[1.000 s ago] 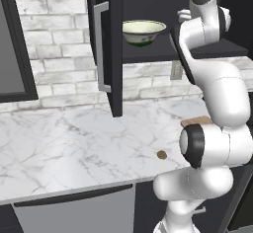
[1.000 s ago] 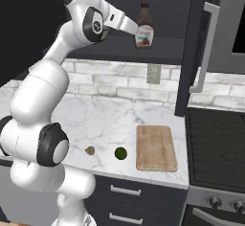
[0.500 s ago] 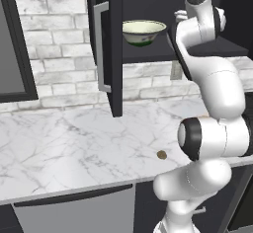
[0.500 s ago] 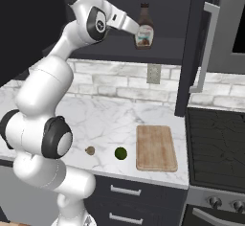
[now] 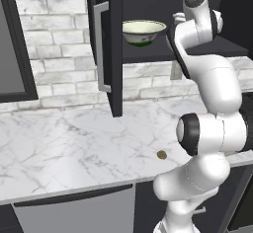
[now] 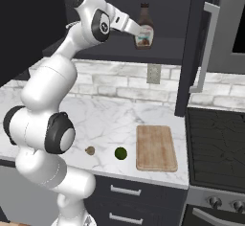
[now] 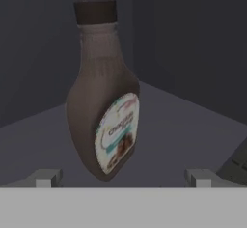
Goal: Open the cabinet. Place the bowl and condiment on the counter. Then place the lime and garlic on the cutting board.
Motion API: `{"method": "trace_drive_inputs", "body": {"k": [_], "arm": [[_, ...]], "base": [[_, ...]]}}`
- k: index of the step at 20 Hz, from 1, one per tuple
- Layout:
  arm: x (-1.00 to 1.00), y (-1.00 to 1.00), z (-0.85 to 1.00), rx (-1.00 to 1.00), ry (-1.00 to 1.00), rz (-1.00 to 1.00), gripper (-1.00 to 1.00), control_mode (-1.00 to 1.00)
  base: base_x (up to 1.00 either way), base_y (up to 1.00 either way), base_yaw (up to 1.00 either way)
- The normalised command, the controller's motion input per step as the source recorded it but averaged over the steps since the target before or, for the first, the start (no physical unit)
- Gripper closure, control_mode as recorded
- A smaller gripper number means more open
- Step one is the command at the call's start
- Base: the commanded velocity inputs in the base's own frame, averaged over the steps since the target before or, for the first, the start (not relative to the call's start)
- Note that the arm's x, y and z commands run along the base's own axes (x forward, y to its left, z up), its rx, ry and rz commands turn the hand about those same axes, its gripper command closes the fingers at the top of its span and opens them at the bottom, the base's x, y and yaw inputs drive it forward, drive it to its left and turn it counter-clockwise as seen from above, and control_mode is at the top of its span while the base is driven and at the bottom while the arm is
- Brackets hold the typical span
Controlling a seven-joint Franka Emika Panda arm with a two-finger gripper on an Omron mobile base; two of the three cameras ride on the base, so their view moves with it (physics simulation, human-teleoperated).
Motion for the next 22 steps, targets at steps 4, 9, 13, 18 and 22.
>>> {"method": "trace_drive_inputs", "body": {"k": [4, 9, 13, 18, 22], "arm": [[0.15, -0.04, -0.06, 0.00, 0.00, 0.00, -1.00, -1.00], [0.19, 0.00, -0.01, 0.00, 0.01, 0.00, -1.00, -1.00], [0.26, 0.00, 0.00, 0.00, 0.01, 0.00, -1.00, -1.00], [0.22, -0.09, 0.00, -0.03, 0.03, 0.00, -1.00, -1.00], [0.22, -0.06, 0.00, -0.04, 0.03, 0.00, -1.00, -1.00]], "base": [[0.00, 0.00, 0.00], [0.00, 0.00, 0.00], [0.00, 0.00, 0.00], [0.00, 0.00, 0.00], [0.00, 0.00, 0.00]]}}
